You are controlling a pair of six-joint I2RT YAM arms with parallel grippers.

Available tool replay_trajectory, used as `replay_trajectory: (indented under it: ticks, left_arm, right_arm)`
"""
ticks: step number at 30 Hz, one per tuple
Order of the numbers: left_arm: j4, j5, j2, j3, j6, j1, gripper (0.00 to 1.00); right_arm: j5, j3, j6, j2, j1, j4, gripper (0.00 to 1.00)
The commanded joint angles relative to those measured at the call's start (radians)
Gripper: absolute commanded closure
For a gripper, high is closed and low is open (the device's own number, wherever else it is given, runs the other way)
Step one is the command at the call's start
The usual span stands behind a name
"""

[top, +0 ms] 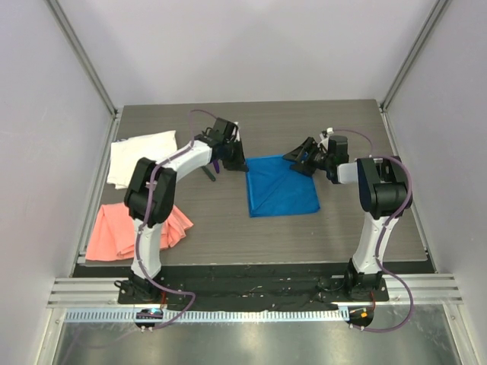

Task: Fold the napkin into a case and place the utensils inside
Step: Smooth out the upper triangle-folded napkin at the center of the board.

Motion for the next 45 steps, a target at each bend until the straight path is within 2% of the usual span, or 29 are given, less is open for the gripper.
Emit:
replay_trajectory:
  ticks: [1,3,6,8,16,22,25,37,45]
  left_arm:
    - [0.105,0.044,-0.164,-0.160,-0.042,-0.028,0.96]
    - [0.178,0.084,-0.197,-0.211,-0.084,-0.050,1.00]
    - [0.242,0.166,-0.205,-0.255,-0.101,-0.103,1.00]
    - [0.268,0.201,-0.205,-0.266,-0.108,-0.146,1.00]
    - [0.358,0.213,-0.183,-0.367,-0.141,-0.179,1.00]
    - [0.392,0.213,-0.203,-0.461,-0.139,-0.171,1.00]
    - [0.401,0.209,-0.214,-0.495,-0.136,-0.164,1.00]
    - [0.489,0.227,-0.261,-0.673,-0.173,-0.127,1.00]
    - [0.503,0.252,-0.321,-0.708,-0.190,-0.111,1.00]
  right_arm:
    - [-0.038,0.041,0.049,0.011,0.006,0.103,0.37]
    - [-0.047,0.037,0.063,0.017,0.006,0.116,0.48]
    - [-0.058,0.004,0.078,-0.018,0.006,0.144,0.54]
    - [-0.053,-0.014,0.078,-0.042,0.006,0.144,0.54]
    - [-0.058,0.027,0.081,-0.039,0.020,0.113,0.47]
    - [-0.064,0.061,0.080,0.000,0.045,0.113,0.34]
    - [-0.067,0.063,0.075,0.025,0.055,0.118,0.30]
    - [-0.050,0.063,0.049,0.141,0.048,0.123,0.30]
    - [-0.044,0.066,0.021,0.174,0.032,0.089,0.30]
